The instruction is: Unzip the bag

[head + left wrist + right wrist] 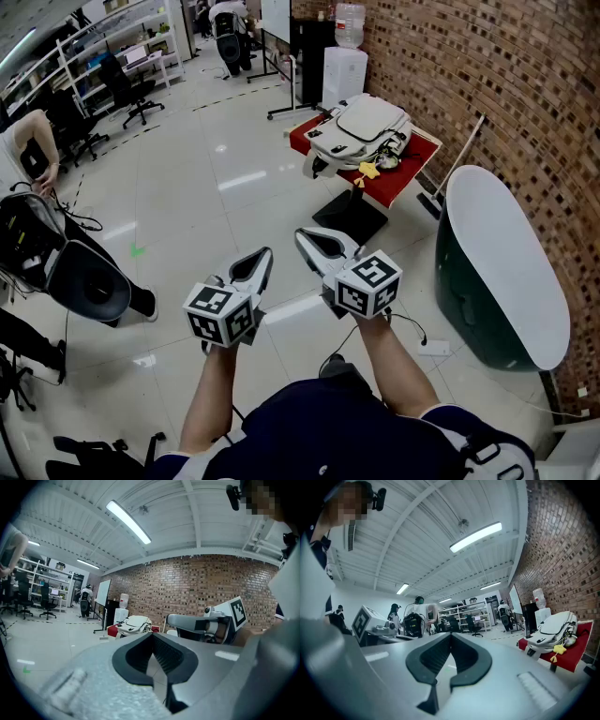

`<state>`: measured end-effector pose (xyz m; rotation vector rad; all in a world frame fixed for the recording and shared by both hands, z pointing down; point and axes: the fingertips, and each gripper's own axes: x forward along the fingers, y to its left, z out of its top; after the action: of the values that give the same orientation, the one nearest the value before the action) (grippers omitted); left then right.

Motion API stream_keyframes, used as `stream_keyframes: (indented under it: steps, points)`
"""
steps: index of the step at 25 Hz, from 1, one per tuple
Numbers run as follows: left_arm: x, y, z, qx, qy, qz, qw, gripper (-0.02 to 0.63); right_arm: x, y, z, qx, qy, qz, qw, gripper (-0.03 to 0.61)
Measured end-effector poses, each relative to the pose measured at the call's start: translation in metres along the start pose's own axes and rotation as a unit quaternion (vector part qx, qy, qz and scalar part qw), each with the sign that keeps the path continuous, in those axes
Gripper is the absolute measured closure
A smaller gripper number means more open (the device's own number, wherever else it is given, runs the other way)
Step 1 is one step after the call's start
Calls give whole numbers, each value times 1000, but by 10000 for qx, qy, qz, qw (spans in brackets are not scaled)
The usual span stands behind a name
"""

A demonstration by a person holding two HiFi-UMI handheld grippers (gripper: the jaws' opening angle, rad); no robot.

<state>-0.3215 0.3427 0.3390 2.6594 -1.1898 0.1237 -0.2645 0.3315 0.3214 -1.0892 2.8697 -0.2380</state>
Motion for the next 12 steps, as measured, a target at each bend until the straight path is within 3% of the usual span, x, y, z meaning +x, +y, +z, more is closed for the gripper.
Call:
stream_keyframes:
  steps: [12]
  points:
    - [120,-14,-2,-9,253,-121,9996,612,-27,-122,8,150,87,-184,9997,574]
